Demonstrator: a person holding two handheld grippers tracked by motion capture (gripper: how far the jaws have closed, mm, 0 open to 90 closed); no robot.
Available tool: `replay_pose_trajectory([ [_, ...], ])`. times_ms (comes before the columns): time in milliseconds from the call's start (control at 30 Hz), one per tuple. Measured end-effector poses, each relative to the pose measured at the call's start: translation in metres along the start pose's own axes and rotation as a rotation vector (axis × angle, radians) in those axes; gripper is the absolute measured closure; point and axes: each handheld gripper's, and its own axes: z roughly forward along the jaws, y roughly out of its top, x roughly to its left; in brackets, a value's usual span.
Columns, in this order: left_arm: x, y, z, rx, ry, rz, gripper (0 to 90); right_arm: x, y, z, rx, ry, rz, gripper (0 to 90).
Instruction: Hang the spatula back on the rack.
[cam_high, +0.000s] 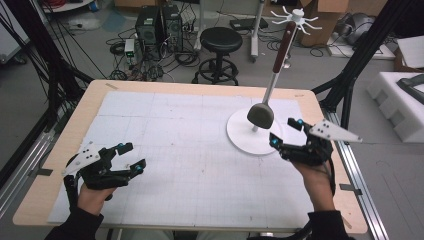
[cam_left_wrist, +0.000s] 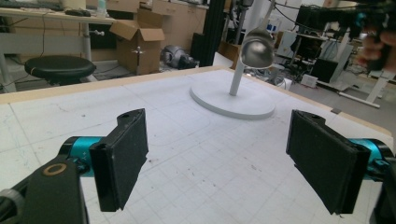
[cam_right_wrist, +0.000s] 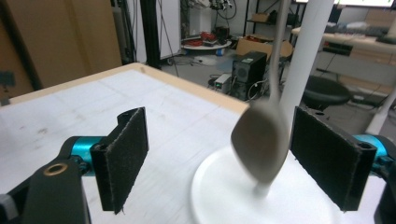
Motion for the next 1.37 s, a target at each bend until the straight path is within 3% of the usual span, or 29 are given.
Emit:
replay_pose_trajectory([
  [200,0.0,-0.002,-0.003,-0.011,0.014,0.003,21.1,0.01,-0.04,-0.01,0.011,-0.029,0.019,18.1],
  [400,0.001,-0.004,-0.006,-0.002,0.017,0.003,21.1,0.017,-0.057,-0.012,0.017,-0.036,0.035,17.7],
  [733,-0.004,-0.004,-0.013,-0.003,0.018,0.012,21.2,0.023,-0.064,-0.013,0.022,-0.042,0.036,17.7],
  [1367,0.002,-0.008,-0.016,0.008,0.032,-0.005,22.4,0.02,-0.062,-0.008,0.031,-0.04,0.049,17.7],
])
